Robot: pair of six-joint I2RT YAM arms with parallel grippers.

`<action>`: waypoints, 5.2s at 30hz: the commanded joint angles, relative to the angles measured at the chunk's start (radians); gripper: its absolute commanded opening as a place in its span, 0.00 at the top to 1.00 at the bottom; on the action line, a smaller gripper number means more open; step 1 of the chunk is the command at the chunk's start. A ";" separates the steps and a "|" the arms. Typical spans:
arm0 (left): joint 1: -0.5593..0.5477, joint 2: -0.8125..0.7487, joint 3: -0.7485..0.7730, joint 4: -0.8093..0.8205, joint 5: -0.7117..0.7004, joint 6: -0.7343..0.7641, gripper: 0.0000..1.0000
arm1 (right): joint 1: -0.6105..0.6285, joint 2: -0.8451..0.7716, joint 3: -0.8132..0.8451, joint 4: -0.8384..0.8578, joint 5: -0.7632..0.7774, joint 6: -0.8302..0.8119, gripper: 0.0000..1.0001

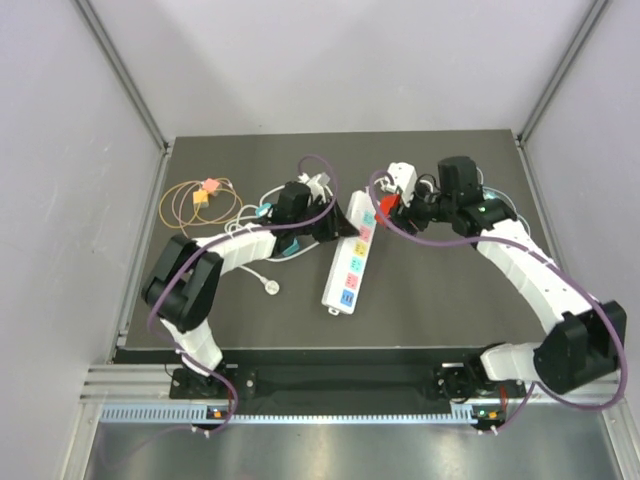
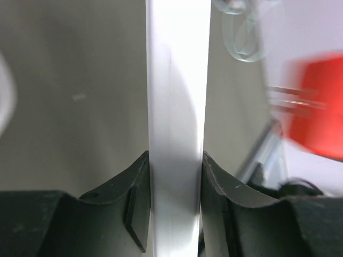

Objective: Pull the plug off the socket

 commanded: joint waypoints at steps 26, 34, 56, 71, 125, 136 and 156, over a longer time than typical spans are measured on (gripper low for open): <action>0.021 0.314 0.180 0.168 0.018 -0.232 0.98 | -0.452 -0.278 -0.114 0.104 -0.040 0.253 1.00; -0.020 0.415 0.271 0.179 0.019 -0.246 0.61 | -0.676 -0.252 -0.157 0.034 -0.139 0.164 1.00; -0.023 -0.015 0.085 -0.044 -0.323 0.260 0.01 | -0.775 0.157 -0.139 -0.134 -0.278 -0.142 1.00; 0.009 -0.497 -0.225 -0.153 -0.606 0.364 0.01 | -0.600 0.219 -0.268 0.439 -0.041 -0.042 0.96; 0.043 -0.907 -0.386 -0.395 -0.613 0.246 0.01 | -0.631 -0.082 -0.227 0.222 -0.172 -0.002 0.00; 0.043 -0.924 -0.407 -0.397 -0.591 0.220 0.01 | -0.611 0.062 -0.168 0.271 -0.083 0.132 0.27; 0.043 -0.939 -0.427 -0.407 -0.594 0.217 0.01 | -0.560 0.130 -0.213 0.262 0.091 0.106 0.76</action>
